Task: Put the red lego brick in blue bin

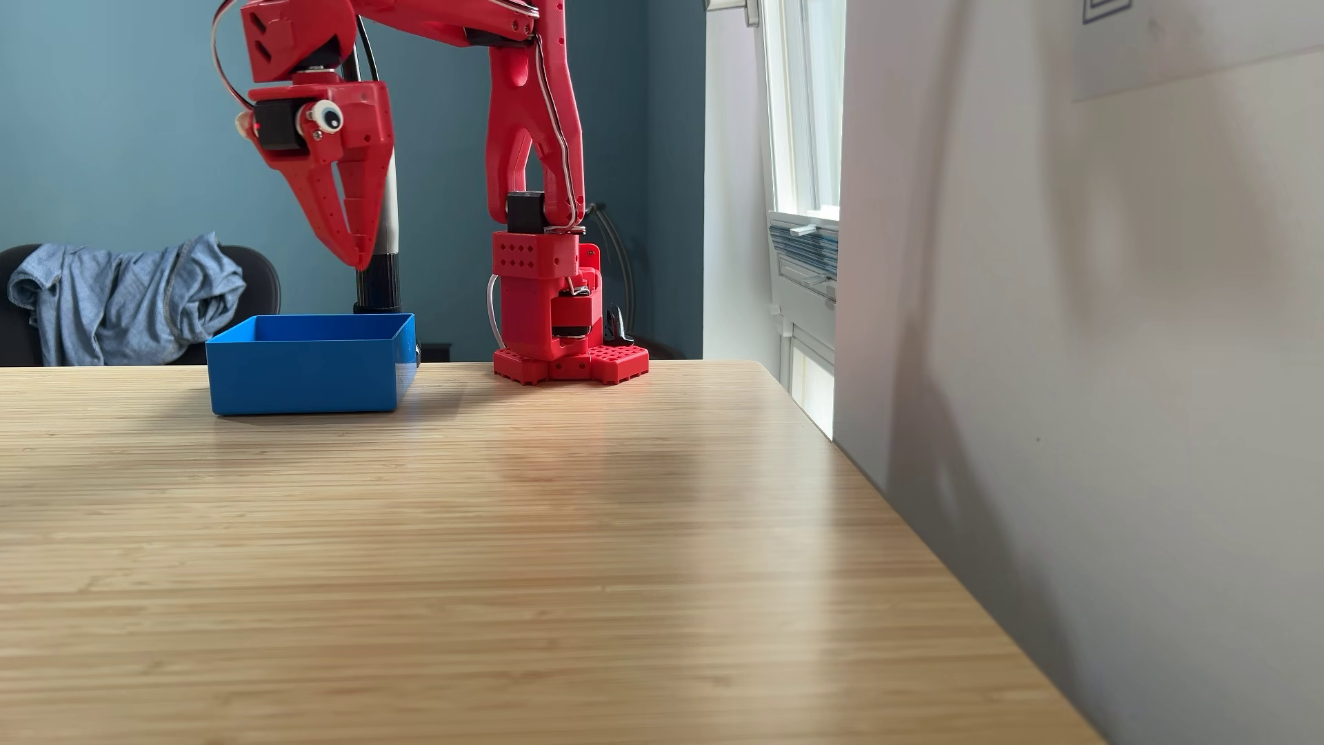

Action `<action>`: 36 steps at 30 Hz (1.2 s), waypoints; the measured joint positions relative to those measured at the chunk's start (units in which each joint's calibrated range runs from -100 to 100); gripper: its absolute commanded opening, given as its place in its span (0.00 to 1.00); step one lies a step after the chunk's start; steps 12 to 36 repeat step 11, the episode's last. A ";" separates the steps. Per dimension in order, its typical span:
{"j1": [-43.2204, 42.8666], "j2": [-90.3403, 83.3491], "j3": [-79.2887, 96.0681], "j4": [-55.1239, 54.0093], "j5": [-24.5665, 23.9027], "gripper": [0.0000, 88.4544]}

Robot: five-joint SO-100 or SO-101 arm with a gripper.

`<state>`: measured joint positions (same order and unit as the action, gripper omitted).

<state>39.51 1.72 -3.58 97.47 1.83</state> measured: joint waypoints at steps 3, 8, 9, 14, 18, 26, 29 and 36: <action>-4.05 0.00 0.00 0.00 -1.37 0.00; -7.94 0.00 0.00 0.00 -2.39 0.00; -8.10 0.00 0.00 0.00 -2.39 0.00; -8.58 0.00 0.00 0.00 -2.39 0.00; -8.58 0.00 0.00 0.00 -2.39 0.00; -8.58 0.00 0.00 0.00 -2.39 0.00; -8.58 0.00 0.00 0.00 -2.39 0.00; -8.58 0.00 0.00 0.00 -2.39 0.00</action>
